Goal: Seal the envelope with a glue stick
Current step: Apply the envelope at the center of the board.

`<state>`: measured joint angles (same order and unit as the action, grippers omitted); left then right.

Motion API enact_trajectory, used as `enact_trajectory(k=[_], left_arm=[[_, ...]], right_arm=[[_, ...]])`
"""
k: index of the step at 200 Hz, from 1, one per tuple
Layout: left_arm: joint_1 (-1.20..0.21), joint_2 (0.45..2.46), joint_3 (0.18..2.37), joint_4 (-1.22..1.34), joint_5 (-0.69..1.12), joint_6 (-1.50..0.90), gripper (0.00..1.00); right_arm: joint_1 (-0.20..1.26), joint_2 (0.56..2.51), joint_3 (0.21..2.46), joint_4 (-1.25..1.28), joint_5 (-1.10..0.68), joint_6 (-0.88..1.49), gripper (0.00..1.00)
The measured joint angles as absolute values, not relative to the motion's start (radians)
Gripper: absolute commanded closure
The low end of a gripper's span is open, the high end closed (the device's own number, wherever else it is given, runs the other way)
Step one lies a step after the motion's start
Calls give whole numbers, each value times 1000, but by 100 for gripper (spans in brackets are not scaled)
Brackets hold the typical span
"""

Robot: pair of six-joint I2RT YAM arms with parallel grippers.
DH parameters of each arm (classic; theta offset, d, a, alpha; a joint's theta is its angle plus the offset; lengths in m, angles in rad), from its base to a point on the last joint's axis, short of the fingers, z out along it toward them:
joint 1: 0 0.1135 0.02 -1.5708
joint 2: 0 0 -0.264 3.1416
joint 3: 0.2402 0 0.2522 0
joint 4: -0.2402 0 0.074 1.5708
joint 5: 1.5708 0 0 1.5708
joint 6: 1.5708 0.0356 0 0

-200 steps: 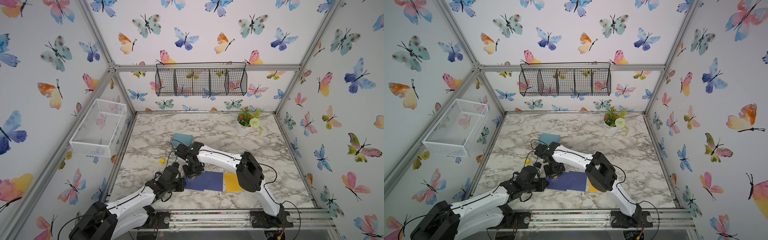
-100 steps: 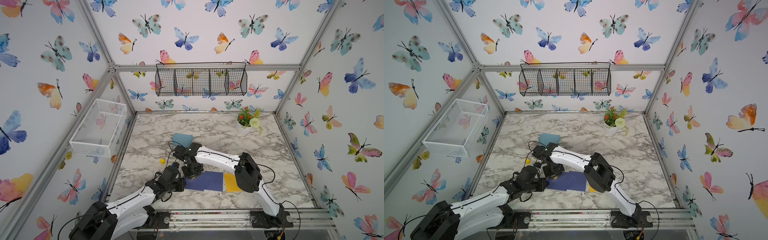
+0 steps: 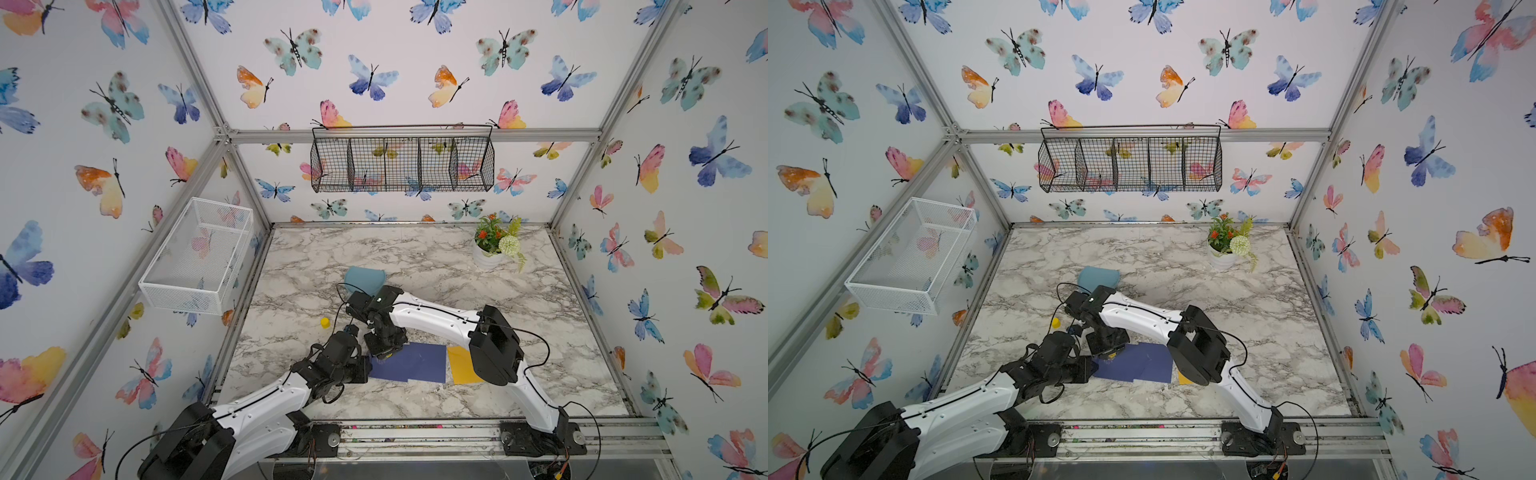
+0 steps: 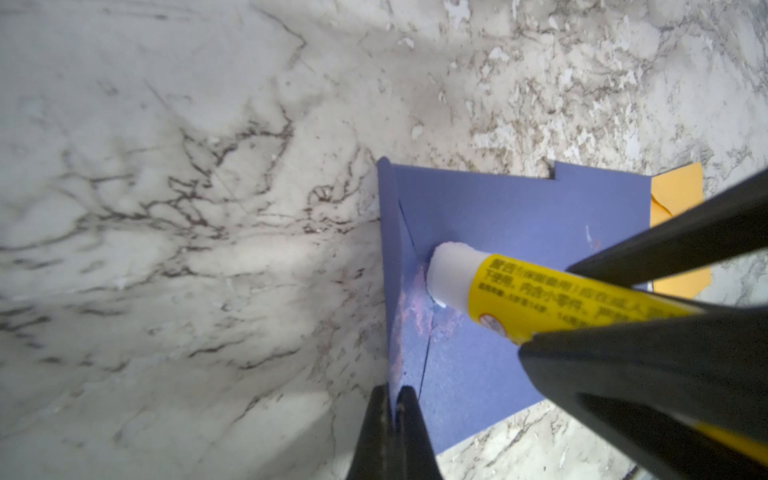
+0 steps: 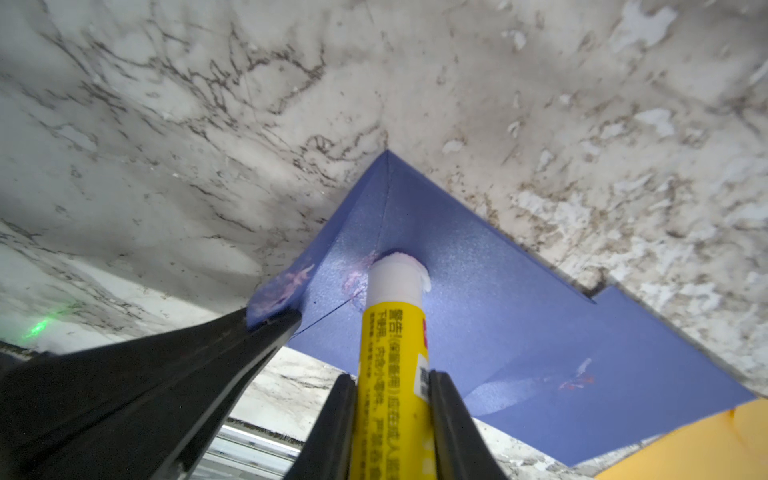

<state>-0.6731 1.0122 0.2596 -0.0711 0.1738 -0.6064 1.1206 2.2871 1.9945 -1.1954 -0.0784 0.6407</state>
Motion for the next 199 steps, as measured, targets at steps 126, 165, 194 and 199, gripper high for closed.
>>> enact_trajectory(k=[126, 165, 194, 199], left_arm=[[-673, 1012, 260, -71, 174, -606, 100], [-673, 1013, 260, -71, 174, -606, 100], [-673, 1012, 260, -72, 174, -606, 100], [-672, 1013, 260, -71, 174, -606, 100]], right_arm=[[1121, 2289, 1996, -1199, -88, 638, 98], [1125, 2278, 1974, -1185, -90, 635, 98], [1105, 2238, 1900, -1110, -179, 635, 98], [1100, 2236, 1895, -1105, -192, 635, 98]])
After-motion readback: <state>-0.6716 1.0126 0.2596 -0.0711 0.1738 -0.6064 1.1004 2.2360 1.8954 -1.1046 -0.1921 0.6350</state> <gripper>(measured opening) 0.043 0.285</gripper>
